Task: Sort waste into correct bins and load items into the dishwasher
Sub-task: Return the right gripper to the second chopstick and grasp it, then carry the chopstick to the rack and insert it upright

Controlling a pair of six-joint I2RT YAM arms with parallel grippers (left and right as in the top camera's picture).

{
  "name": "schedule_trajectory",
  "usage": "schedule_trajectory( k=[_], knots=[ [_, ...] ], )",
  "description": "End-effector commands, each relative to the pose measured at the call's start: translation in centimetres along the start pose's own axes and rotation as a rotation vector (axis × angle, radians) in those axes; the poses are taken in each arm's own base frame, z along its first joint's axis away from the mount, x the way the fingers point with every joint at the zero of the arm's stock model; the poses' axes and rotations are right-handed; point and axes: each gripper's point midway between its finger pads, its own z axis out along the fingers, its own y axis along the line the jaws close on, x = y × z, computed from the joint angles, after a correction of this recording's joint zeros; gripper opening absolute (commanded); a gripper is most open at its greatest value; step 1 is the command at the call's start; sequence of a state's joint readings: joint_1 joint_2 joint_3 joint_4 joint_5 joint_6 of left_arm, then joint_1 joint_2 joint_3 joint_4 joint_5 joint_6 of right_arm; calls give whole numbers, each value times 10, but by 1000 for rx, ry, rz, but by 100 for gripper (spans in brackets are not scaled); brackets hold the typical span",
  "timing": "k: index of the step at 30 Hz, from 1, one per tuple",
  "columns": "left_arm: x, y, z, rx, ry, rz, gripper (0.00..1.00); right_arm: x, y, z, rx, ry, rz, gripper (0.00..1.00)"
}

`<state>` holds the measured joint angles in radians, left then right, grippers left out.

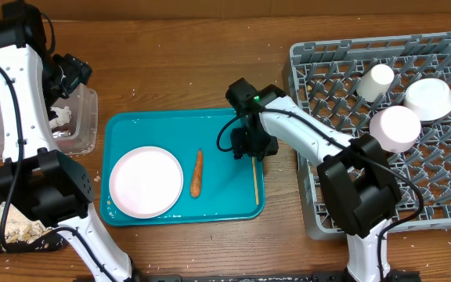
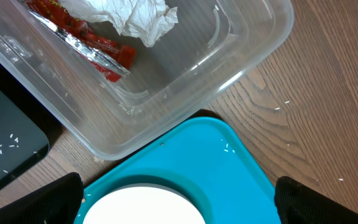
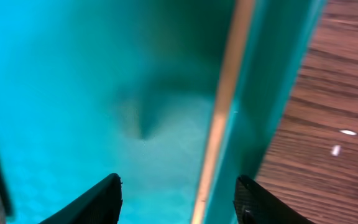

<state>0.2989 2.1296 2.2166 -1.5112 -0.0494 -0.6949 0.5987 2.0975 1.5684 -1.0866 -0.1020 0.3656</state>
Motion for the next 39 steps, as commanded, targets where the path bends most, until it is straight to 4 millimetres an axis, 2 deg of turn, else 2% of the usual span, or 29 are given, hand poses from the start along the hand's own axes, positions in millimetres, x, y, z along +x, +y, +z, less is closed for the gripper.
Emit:
schedule_trajectory(
  k=[1,4,9,14,24,27,30,33,37,39],
  knots=[
    [-2,3,-5,-2,-18,20,100,2,12,1,-14,-14,-24,61],
    [-2,3,-5,-2,-18,20,100,1,15,2,0,-29,-37,60],
    [-2,3,-5,-2,-18,20,100,-9,3,5,73,-74,-37,61],
    [-2,3,-5,-2,-18,20,100,-11,3,8,75,-77,-38,61],
    [-2,3,-5,-2,-18,20,100,-8,-1,31,98,-28,-34,59],
    [-2,3,-5,-2,-18,20,100,-9,0,32,95,-35,-16,48],
    [-2,3,-5,-2,-18,20,100,-9,-1,35,96,-32,-13,31],
    [-2,3,-5,-2,-18,20,100,-7,-1,35,98,-20,-12,6],
    [-2,3,-5,-2,-18,20,100,-4,1,27,78,9,-3,4],
    [-2,3,-5,-2,-18,20,100,-12,0,9,74,-1,12,4]
  ],
)
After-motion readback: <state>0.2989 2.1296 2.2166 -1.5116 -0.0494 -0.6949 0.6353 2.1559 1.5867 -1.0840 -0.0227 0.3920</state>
